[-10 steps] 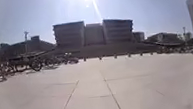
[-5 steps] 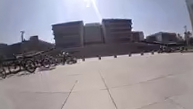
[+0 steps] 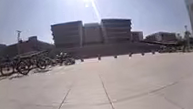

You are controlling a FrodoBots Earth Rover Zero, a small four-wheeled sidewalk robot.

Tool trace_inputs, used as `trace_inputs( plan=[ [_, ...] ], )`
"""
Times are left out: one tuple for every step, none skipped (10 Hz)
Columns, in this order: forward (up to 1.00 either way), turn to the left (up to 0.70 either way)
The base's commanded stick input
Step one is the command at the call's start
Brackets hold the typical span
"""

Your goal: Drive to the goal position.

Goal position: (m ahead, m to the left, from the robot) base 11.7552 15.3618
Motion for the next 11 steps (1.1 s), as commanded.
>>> trace_inputs(
  plan=[
    [1.0,0.0],
    [1.0,0.0],
    [1.0,0.0],
    [1.0,0.0],
    [1.0,0.0],
    [1.0,0.0],
    [1.0,0.0],
    [1.0,0.0],
    [1.0,0.0],
    [1.0,0.0],
    [1.0,0.0]
  ],
)
